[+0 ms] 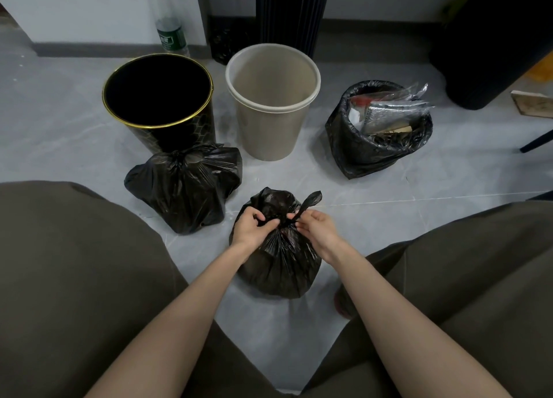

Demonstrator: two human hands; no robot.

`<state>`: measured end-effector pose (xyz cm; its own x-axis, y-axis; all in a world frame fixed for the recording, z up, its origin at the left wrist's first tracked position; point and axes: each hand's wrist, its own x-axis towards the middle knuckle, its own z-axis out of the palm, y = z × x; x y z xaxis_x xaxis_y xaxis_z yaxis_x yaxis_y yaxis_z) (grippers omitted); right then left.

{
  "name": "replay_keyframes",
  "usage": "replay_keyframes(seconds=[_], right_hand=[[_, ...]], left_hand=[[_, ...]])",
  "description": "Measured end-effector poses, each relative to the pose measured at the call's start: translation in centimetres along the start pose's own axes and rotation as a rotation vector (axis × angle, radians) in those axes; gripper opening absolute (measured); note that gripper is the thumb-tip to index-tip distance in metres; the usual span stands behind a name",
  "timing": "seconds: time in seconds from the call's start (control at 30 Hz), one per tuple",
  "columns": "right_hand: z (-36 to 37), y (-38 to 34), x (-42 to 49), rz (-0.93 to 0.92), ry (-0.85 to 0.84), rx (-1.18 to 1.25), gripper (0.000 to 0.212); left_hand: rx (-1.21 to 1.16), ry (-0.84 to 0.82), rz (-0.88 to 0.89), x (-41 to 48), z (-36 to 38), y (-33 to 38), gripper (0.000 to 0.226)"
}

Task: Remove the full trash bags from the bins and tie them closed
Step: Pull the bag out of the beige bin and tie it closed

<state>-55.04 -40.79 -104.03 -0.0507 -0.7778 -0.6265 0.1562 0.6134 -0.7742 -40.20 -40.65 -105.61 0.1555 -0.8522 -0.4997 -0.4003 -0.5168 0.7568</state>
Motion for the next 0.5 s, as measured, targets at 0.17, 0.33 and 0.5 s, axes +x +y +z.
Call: replay_keyframes(seconds=[0.17, 0.33, 0.5], right_hand=[[-0.2, 0.3, -0.2, 0.003, -0.031, -0.026, 0.025], [-0.3, 0.4, -0.1, 0.013, -0.04, -0.007, 0.027], [-0.1, 0.4, 0.2, -0.053, 0.013, -0.02, 0.027]], left_hand=[[0.144, 0.107, -0.013, 0.5, 0.0, 0.7, 0.038], [0.365, 0.115, 0.0, 0.8, 0.1, 1.6, 0.029], [0.299, 0.039, -0.012, 1.9, 0.4, 1.5, 0.026]])
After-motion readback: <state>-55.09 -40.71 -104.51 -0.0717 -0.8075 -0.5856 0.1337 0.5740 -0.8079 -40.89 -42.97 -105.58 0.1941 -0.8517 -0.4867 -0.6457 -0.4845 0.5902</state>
